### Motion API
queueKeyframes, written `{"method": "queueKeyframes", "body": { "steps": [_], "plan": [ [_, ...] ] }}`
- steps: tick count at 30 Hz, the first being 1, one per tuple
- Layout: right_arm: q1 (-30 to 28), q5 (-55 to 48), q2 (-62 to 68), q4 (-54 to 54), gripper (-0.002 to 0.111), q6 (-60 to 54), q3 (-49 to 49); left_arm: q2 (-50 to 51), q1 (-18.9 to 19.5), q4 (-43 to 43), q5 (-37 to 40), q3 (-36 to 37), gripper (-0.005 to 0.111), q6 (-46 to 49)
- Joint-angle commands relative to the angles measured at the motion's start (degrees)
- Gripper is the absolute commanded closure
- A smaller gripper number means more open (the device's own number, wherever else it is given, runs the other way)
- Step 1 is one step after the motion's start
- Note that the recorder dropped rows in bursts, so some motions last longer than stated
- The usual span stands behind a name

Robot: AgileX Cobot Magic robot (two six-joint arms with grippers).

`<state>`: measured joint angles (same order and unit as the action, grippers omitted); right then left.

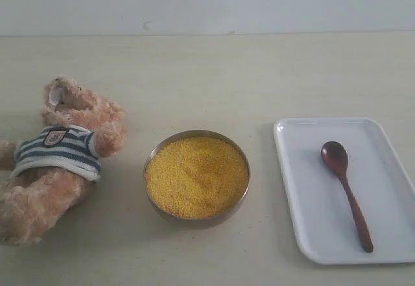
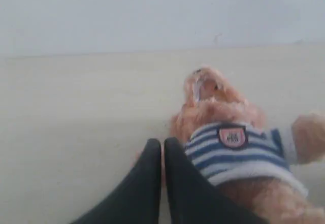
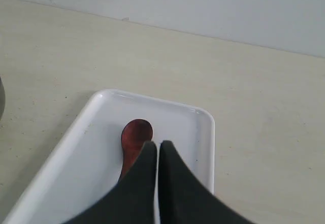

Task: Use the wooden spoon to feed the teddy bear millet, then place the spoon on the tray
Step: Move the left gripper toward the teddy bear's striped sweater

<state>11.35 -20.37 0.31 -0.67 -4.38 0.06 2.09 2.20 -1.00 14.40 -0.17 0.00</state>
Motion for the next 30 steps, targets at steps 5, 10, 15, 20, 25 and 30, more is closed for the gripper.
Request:
{"method": "queueKeyframes", "body": {
  "steps": [5,10,15,20,25,30],
  "plan": [
    [-0.4,0.3,-0.3,-0.1,0.107,-0.1,-0.1,-0.6,0.2,-22.0,-33.8,0.2,0.103,-16.0],
    [-0.4,0.3,-0.3,-0.1,0.107,-0.1,-0.1,1.3,0.2,-13.4,-46.6,-4.0,0.103,-22.1],
    [-0.4,0.3,-0.3,-0.1,0.107,-0.1,-0.1,13.5,0.2,-11.2,-40.5,-18.7,0.103,-18.8],
    [-0.4,0.3,-0.3,-0.1,0.107,-0.1,-0.1,31.1,0.2,4.7,-8.4,-37.8,0.103,-15.5],
    [-0.4,0.3,-0.3,-0.1,0.107,-0.1,-0.1,46.2,-0.1,5.1,23.0,-50.9,0.088,-10.3],
    [-0.4,0.3,-0.3,-0.1,0.107,-0.1,-0.1,56.4,-2.1,-4.8,38.3,-51.5,0.05,-5.5]
  ]
}}
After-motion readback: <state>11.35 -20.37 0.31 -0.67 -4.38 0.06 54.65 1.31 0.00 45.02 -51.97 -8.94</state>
